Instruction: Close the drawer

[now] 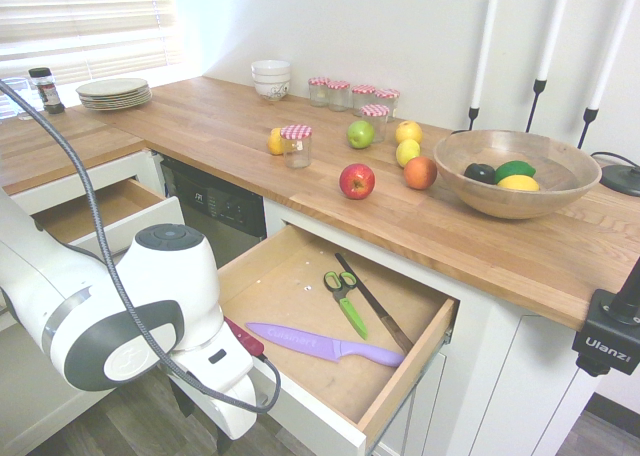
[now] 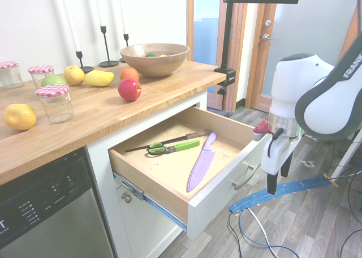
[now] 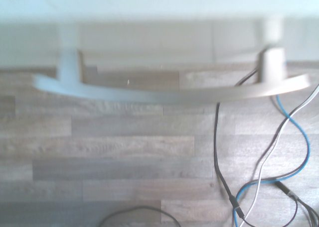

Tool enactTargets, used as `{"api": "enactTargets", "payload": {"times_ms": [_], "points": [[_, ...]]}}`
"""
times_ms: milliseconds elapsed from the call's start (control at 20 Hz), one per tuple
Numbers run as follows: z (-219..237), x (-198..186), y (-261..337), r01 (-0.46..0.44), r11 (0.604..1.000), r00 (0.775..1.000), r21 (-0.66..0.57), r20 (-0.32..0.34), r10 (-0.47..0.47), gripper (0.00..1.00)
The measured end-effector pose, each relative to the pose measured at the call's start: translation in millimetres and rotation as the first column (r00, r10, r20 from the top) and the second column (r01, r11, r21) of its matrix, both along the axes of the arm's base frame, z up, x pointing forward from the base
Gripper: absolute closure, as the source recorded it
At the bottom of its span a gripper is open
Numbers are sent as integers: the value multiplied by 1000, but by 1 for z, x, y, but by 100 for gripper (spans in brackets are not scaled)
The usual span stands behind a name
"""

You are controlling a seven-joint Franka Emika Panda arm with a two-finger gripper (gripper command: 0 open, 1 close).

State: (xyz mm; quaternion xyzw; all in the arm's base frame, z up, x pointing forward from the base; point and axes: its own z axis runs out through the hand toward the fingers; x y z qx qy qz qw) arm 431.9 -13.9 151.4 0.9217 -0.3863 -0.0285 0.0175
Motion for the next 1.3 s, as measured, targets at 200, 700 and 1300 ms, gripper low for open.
{"api": "enactTargets", "payload": {"times_ms": [200,700,1300], "points": [[-22,2,11,-12,1000,1000,2,6,12,100],[-36,6,19,-14,1000,999,-10,45,15,100],[-35,7,15,6,1000,998,-1,57,-6,100]]}}
